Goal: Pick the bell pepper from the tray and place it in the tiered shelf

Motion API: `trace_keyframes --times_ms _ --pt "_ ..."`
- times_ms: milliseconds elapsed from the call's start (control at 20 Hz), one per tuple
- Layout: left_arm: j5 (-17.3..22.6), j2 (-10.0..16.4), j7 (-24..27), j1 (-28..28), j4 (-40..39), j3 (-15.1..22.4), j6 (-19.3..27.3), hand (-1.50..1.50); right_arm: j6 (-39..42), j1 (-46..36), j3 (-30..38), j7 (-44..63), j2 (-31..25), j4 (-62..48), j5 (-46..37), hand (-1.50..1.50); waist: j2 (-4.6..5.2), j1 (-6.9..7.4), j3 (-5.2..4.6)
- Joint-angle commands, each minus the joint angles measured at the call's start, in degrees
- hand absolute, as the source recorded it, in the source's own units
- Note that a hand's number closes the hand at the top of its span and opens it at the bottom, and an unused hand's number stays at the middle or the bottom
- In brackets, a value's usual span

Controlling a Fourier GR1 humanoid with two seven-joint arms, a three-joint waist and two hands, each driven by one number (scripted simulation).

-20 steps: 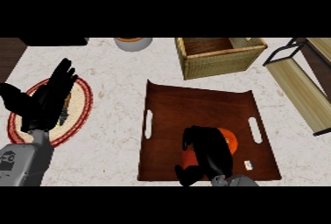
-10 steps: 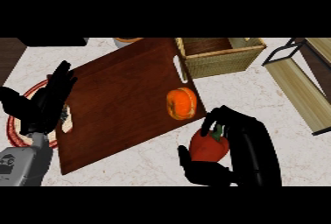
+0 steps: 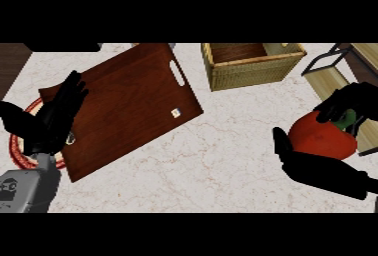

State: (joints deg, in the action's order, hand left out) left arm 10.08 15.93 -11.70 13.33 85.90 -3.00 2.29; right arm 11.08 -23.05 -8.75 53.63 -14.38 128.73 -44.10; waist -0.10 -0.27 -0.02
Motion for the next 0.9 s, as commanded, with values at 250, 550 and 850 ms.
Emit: trace_keyframes --times_ms 250,550,850 --pt "-1.2 -1.5 -1.33 0.86 0.37 -0.04 1.24 0.0 6.93 -4.73 22.42 -3.32 -10.95 -8.35 10.98 1.5 0.1 0.01 0.03" --pt "-0.84 -1.31 -0.69 1.46 -0.7 -1.09 -0.15 0.0 4.33 -0.52 35.36 -14.1 -13.74 -16.14 18.29 1.5 0.14 -0.05 0.08" --pt "-2.26 -2.22 -2.05 2.31 -0.1 -0.43 0.31 0.0 2.86 0.82 41.92 -22.5 -17.64 -26.2 20.21 1.5 0.16 0.05 0.05"
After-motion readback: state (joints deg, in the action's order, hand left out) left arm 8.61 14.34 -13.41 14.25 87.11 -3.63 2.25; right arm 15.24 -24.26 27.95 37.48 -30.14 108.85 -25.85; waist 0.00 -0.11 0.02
